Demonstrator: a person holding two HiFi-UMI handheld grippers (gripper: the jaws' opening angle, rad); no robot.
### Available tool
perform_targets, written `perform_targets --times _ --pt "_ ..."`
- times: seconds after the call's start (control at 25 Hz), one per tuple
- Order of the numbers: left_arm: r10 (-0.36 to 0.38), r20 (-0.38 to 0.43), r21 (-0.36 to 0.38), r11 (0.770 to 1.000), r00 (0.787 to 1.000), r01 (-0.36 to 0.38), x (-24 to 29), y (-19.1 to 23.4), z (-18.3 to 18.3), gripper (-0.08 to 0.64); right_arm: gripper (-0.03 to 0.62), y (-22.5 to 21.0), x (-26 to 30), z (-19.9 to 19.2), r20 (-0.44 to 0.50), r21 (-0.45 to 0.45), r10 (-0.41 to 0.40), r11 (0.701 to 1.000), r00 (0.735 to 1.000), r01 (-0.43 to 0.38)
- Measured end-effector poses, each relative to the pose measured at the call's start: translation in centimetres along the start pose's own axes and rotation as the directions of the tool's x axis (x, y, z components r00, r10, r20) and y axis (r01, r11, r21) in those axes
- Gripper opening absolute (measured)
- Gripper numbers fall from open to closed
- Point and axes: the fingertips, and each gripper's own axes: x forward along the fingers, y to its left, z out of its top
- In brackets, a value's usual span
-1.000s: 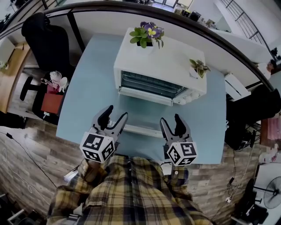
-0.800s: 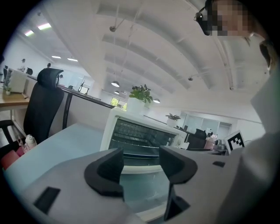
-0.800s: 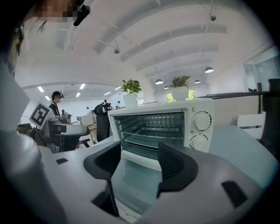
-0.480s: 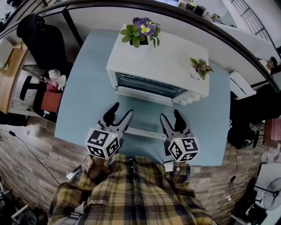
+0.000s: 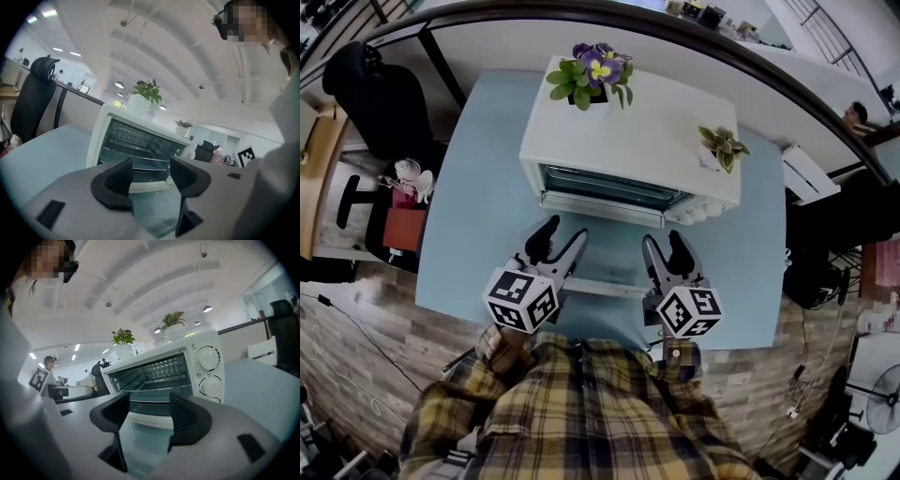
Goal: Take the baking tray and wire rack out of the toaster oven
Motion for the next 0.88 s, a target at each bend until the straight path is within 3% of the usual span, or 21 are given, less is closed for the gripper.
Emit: perform_targets --times 0.16,0.44,0.52,0.72,0.88 --pt "0.008 0.027 -0.056 0.998 1.0 -0.007 1.3 0.8 -0.3 0.202 0.268 -0.6 1.3 0.1 0.048 0.112 -0.005 0.994 0.999 0.0" --pt "-0.01 0.035 -0.261 0.965 0.999 0.019 4.0 2.5 -1.8 0.206 0.245 -1.1 3.8 -0.3 0.128 0.267 -0.009 0.963 0.992 -0.026" --pt "-0.012 0.058 -0.323 0.946 0.998 0.03 4.8 3.1 -1.7 0.204 0.238 -1.1 4.7 -0.3 0.147 0.307 -0.003 0.951 0.989 -0.042" --pt "-0.013 0.158 -0.48 0.873 0.987 0.089 6.3 4.6 -1.0 0.196 0.215 -1.7 7.0 -0.9 0.178 0.445 -0.008 0.893 0.984 -0.074" --pt "0.009 0.214 -0.554 0.825 0.977 0.114 7.6 5.8 -0.6 0.195 0.215 -2.3 8.8 -1.5 0.209 0.556 -0.01 0.824 0.978 -0.11"
